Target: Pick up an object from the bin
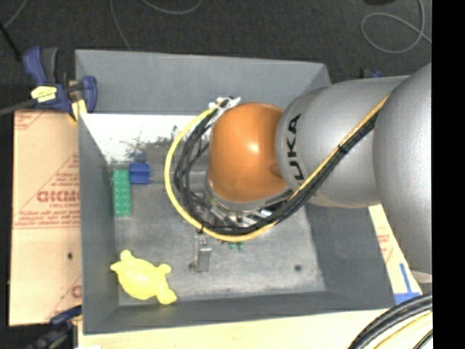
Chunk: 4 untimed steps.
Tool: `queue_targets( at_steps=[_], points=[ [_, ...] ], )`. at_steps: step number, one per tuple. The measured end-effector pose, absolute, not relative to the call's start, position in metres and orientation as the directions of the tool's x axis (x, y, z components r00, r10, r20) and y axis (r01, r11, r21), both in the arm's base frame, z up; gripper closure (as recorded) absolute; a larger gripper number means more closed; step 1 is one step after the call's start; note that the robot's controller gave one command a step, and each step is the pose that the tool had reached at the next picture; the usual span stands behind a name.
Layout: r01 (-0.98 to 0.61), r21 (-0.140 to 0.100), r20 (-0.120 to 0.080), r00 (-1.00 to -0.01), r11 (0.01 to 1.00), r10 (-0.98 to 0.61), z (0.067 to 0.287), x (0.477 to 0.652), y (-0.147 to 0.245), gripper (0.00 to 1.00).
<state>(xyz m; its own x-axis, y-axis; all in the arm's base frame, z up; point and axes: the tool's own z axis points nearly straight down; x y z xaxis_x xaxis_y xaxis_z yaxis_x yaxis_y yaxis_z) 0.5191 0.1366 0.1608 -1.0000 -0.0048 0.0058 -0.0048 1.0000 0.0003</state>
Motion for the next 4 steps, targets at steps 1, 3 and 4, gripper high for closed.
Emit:
queue_targets(
  at_steps=[1,3,4],
  points=[
    [0.0,0.002,-0.002,-1.0,1.0,0.0,0.165,0.521,0.136,0.0],
    [-0.075,0.0,0.007,-0.997,0.997,-0.075,0.099,0.494,0.214,0.0],
    [-0.036,0.003,-0.005,-0.999,0.999,-0.036,0.108,0.473,0.237,0.0]
  ],
)
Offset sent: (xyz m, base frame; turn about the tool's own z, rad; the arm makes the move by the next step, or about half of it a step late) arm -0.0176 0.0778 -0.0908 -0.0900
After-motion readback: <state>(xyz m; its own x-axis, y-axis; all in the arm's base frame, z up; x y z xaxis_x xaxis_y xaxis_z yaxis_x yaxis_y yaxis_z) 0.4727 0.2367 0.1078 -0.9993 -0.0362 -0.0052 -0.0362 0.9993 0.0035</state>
